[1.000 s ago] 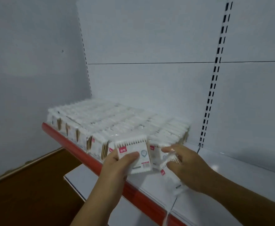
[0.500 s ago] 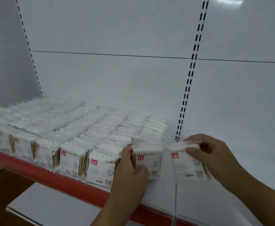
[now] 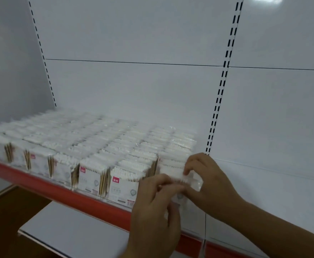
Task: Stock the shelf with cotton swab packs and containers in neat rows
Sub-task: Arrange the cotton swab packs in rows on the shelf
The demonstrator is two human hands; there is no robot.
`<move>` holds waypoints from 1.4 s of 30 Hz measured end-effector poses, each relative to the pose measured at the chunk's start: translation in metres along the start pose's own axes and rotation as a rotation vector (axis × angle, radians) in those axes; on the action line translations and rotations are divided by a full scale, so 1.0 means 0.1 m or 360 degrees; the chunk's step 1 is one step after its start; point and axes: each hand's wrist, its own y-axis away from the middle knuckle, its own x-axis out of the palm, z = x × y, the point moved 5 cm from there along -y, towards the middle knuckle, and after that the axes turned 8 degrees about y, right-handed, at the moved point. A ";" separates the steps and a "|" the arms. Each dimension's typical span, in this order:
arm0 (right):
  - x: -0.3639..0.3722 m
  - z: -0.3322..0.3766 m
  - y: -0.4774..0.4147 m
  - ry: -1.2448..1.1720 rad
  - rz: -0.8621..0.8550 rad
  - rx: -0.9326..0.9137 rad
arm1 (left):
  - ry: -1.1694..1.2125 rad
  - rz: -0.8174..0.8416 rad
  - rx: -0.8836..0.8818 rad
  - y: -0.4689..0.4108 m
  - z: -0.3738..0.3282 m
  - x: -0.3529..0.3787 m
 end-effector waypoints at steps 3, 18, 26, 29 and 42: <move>0.13 0.08 -0.03 0.0004 0.0145 -0.0042 | -0.0193 0.0378 -0.0313 -0.06 0.13 0.11; 0.34 -0.18 -0.06 0.0145 0.0477 -0.0374 | -0.0861 0.1156 -0.0154 -0.47 0.17 0.17; 0.24 -0.19 -0.13 0.0366 0.0763 -0.0493 | -0.1355 0.1710 0.0141 -0.74 0.31 0.38; -0.05 -0.39 -0.15 0.0563 0.0690 -0.0423 | -0.1425 0.1900 0.0355 -0.81 0.22 0.42; -2.28 -2.03 0.98 0.1097 0.0936 0.0762 | -0.0873 0.2032 -0.0008 -1.42 -1.09 2.31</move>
